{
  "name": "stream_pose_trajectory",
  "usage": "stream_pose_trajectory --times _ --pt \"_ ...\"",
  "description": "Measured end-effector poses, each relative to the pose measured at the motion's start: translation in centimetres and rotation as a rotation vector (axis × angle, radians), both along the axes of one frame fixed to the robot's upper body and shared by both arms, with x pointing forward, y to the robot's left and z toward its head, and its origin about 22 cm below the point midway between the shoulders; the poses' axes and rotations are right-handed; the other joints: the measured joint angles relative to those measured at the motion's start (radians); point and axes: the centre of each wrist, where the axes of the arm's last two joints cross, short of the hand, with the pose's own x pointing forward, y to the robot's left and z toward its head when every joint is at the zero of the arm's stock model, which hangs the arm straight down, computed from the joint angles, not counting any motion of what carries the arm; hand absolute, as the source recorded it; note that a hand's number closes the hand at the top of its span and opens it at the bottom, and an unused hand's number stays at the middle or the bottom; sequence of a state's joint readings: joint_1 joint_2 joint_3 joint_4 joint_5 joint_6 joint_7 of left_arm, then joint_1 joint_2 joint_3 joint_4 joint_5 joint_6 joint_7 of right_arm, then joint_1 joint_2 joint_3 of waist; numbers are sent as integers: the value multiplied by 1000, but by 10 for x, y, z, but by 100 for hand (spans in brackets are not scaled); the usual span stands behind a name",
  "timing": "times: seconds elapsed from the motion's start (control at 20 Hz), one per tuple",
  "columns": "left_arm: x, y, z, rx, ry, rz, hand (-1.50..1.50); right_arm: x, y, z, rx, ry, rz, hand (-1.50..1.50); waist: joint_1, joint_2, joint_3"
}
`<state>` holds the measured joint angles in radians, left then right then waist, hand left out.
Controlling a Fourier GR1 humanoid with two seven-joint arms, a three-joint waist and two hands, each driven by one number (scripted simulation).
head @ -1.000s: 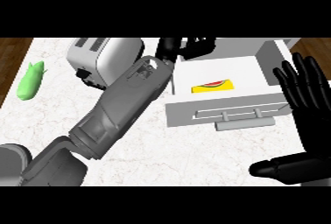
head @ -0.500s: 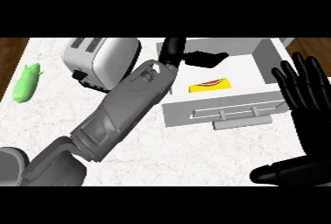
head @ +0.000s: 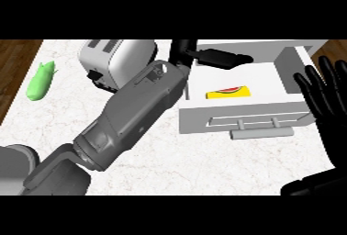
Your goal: Pick up the cup, place it into the drawer and close the drawer
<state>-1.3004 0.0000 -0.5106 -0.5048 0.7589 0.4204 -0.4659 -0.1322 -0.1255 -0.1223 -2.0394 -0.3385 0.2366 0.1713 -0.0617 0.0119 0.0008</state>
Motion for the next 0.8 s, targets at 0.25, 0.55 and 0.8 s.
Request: stream_pose_trajectory --times 0.25,0.55,0.8 --pt "-1 13 3 -71 23 -7 -150 -5 -6 -1 -55 -1 21 150 44 -11 -1" --pt "2 55 9 -155 41 42 -150 -13 -15 10 -247 -18 37 150 73 -20 -1" --pt "-12 101 -10 -184 65 89 -150 -19 -21 5 -368 0 29 150 86 -22 -1"
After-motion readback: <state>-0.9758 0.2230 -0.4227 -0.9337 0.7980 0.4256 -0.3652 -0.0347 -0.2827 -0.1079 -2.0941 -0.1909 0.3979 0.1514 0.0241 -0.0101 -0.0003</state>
